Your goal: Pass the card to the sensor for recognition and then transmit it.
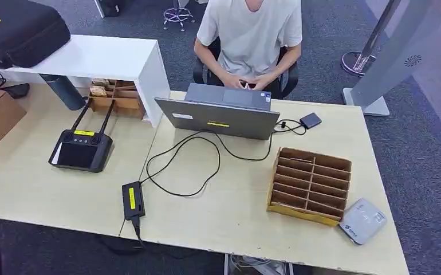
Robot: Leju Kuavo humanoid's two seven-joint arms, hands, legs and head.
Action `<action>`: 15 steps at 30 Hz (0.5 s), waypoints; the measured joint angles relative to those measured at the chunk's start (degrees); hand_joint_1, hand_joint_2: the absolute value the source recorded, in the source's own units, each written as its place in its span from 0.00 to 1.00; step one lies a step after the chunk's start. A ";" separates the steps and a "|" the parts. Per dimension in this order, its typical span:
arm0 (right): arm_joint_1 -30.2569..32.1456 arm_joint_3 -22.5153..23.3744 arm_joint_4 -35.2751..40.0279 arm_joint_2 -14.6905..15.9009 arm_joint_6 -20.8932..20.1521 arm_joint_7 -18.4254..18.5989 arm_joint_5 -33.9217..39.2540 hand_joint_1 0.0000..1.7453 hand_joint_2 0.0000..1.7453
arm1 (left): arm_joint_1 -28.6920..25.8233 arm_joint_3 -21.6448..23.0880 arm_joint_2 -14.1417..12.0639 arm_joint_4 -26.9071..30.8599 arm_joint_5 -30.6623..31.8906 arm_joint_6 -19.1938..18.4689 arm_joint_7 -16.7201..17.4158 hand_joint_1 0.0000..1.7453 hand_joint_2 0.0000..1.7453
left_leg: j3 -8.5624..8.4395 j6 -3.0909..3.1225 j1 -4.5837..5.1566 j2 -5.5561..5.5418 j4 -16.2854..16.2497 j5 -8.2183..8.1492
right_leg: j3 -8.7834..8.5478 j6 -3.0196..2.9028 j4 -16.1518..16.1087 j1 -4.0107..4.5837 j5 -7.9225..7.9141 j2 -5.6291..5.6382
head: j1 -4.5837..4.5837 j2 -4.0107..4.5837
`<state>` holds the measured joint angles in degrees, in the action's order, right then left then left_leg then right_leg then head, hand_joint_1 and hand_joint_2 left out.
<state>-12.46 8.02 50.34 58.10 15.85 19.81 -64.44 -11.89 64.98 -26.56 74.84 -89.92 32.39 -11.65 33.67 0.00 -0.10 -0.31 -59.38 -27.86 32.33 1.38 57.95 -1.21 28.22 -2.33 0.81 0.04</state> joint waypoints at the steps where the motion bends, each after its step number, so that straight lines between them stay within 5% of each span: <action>1: 4.80 4.46 0.83 -0.59 -3.32 0.28 -1.46 0.00 1.00 | -0.04 -0.04 0.09 0.00 0.00 0.00 0.11 0.00 1.00 | 0.01 0.01 0.00 -0.11 0.02 -0.01 | 0.00 -0.02 0.00 -0.03 0.05 -0.11 | -0.02 0.00; 5: 18.96 21.35 5.73 -7.15 -17.08 -1.63 -9.77 0.00 1.00 | -0.11 -0.35 0.20 -0.02 0.00 -0.61 0.74 0.00 1.00 | -0.07 0.02 -0.05 -0.21 0.05 -0.04 | -0.07 0.00 -0.02 0.07 0.19 -0.19 | -0.04 0.00; 10: 26.81 39.63 12.56 -20.92 -33.36 -9.02 -24.23 0.00 1.00 | 0.24 -0.35 0.42 -0.94 0.00 -2.45 1.59 0.00 1.00 | -0.22 -0.10 -0.05 -0.18 0.12 -0.12 | -0.08 -0.14 -0.01 0.05 0.30 -0.16 | -0.04 0.00; 15: 31.04 47.12 15.12 -32.46 -41.06 -8.62 -25.30 0.00 1.00 | 1.33 -0.35 1.20 -3.78 0.00 -5.13 2.53 0.00 1.00 | -0.34 -0.30 -0.08 0.23 0.20 -0.25 | -0.08 -0.21 0.03 0.08 0.34 0.24 | 0.04 0.00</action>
<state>18.58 55.14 65.46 25.63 -25.21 11.19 -89.74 -10.56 64.63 -25.36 71.06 -89.92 27.26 -9.12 33.33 -0.31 -0.18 -0.07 -59.18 -28.11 32.25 1.17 57.98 -1.13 28.57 -2.09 0.85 0.04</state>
